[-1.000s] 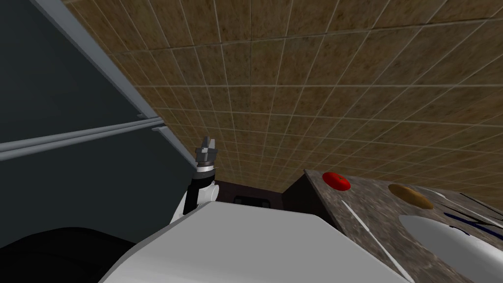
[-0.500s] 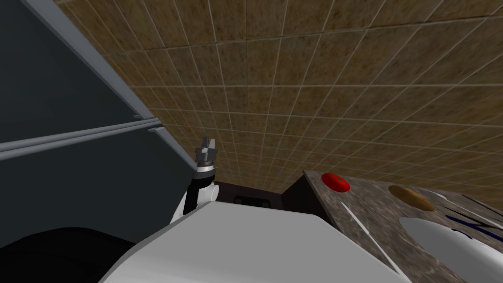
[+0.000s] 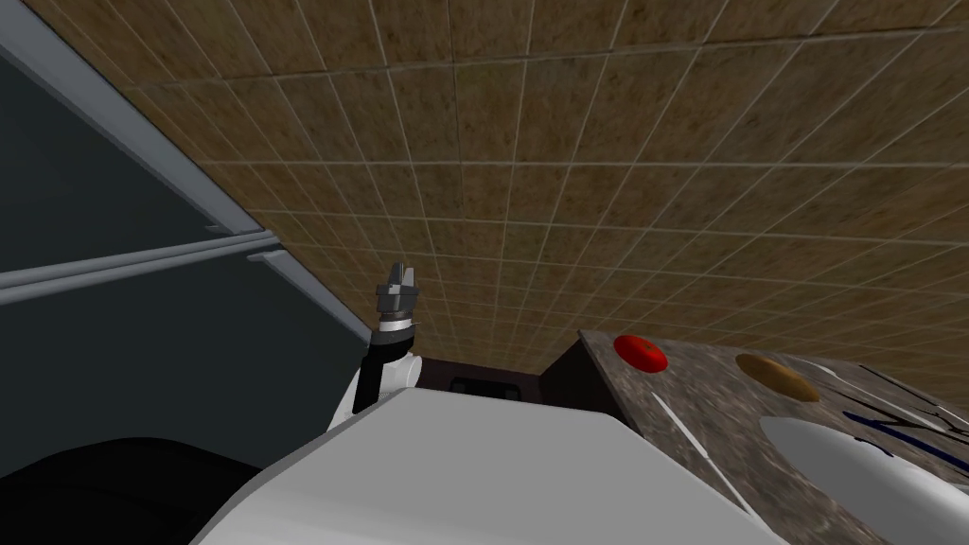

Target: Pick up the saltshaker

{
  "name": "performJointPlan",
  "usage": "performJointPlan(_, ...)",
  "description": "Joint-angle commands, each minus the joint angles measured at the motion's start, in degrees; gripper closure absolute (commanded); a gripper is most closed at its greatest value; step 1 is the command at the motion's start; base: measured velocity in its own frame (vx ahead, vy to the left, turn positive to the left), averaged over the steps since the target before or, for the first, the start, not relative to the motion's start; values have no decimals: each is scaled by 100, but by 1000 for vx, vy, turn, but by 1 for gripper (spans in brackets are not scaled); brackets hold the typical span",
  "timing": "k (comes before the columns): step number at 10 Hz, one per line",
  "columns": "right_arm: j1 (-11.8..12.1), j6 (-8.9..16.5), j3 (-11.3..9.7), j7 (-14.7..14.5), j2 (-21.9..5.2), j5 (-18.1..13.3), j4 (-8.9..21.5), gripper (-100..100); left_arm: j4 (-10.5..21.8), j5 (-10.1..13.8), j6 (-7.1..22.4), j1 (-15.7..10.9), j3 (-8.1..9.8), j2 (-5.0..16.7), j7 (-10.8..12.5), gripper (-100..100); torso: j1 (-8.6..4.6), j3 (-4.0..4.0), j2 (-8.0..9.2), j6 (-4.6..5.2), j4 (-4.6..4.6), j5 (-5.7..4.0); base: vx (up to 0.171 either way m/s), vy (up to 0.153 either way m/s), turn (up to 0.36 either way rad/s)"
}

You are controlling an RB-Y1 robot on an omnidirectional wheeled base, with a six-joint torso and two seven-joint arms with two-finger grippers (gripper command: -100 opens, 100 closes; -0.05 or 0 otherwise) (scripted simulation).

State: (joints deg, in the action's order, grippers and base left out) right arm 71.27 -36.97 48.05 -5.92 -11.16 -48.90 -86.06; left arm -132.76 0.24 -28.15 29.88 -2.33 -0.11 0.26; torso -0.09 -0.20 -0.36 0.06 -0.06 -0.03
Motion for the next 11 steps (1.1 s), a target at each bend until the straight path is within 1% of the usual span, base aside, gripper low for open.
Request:
performJointPlan(1,-60,-206,111,-21,44,-92,65,-100,0,0,0,0,0,0,0,0,0,0,0,0,0,0,66,-34,-58)
performJointPlan(2,-187,-412,326,-55,137,-278,188,-100,0,0,0,0,0,0,0,0,2,1,4,-2,0,1,69,-35,-112)
performJointPlan(3,-187,-487,326,-55,137,-278,188,-100,0,0,0,0,0,0,0,0,2,2,3,0,0,1,58,-35,-58)
performJointPlan(4,-313,-688,542,-90,231,-464,311,-100,0,0,0,-1,0,0,0,0,2,3,7,-2,1,1,66,-45,-91)
performJointPlan(5,-313,-768,542,-90,231,-464,311,-100,0,0,0,0,0,0,0,0,-1,3,5,0,1,0,55,-31,-57)
performJointPlan(6,-440,-973,758,-125,324,-650,434,-100,0,0,0,-1,0,0,0,0,2,4,9,-2,1,1,76,-35,-113)
performJointPlan(7,-440,-1050,758,-125,324,-650,434,-100,0,0,0,0,0,0,0,0,2,2,3,0,1,0,69,-30,-55)
performJointPlan(8,-567,-1257,973,-160,417,-837,558,-100,0,0,0,-1,0,0,0,0,3,2,4,-3,0,1,72,-43,-91)
performJointPlan(9,-567,-1331,973,-160,417,-837,558,-100,0,0,0,0,0,0,0,0,-1,2,3,-1,0,0,59,-32,-51)
performJointPlan(10,-694,-1539,1189,-195,510,-1023,681,-100,0,0,0,-1,0,0,0,0,2,3,7,-3,1,1,67,-41,-103)
performJointPlan(11,-694,-1612,1189,-195,510,-1023,681,-100,0,0,0,0,0,0,0,0,-1,3,6,-1,1,0,67,-25,-65)
